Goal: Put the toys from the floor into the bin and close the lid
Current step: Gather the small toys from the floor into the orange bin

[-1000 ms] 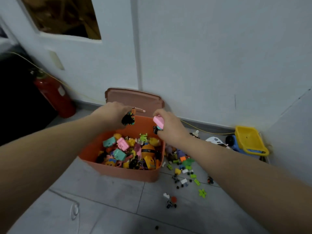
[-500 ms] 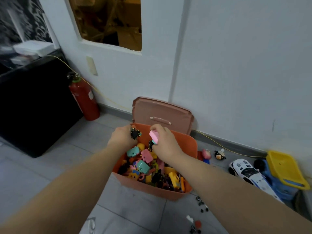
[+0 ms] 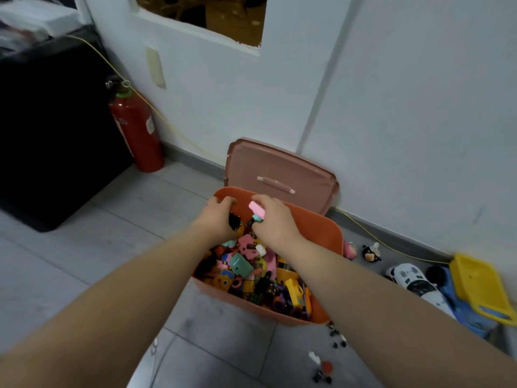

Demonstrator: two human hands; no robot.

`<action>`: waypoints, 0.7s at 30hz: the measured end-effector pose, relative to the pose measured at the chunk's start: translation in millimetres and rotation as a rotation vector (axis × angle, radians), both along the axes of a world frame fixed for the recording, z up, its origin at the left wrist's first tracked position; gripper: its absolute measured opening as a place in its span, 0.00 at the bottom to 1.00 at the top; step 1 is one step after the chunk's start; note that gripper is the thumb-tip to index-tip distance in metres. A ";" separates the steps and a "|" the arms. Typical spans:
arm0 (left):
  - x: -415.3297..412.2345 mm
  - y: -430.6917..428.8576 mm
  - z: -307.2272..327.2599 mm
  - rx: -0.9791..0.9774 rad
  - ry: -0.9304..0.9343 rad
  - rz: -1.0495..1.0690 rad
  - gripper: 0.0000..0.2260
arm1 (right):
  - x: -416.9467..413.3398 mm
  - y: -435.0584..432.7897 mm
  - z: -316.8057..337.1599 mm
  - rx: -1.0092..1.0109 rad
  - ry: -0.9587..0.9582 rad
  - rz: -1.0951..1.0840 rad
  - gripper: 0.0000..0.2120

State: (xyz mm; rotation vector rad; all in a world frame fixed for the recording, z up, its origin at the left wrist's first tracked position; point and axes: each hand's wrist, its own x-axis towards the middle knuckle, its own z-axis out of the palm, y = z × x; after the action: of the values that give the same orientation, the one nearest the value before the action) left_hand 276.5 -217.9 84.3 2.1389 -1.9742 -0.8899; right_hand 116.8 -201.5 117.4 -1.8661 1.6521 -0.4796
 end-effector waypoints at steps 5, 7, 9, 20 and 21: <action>-7.7 0.9 -3.0 0.067 -0.111 -0.111 0.48 | -19.4 5.6 -7.4 0.052 0.043 0.066 0.32; -14.9 2.4 -1.3 0.053 -0.125 -0.133 0.46 | -32.2 10.9 -8.3 0.059 0.048 0.064 0.33; -27.4 2.8 1.6 0.005 -0.116 -0.140 0.41 | -48.8 17.4 -9.4 0.025 0.047 0.042 0.32; -174.8 8.9 27.5 -0.240 0.043 -0.375 0.25 | -172.5 54.8 -14.6 -0.181 0.210 -0.150 0.31; -191.6 12.2 26.9 -0.247 0.061 -0.394 0.24 | -186.0 59.2 -17.6 -0.184 0.218 -0.171 0.31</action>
State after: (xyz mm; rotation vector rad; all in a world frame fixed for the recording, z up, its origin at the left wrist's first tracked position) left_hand 84.9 -205.8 111.2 1.6048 -2.3743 -0.6982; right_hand -69.3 -142.3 99.8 -1.9755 1.9825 -0.5301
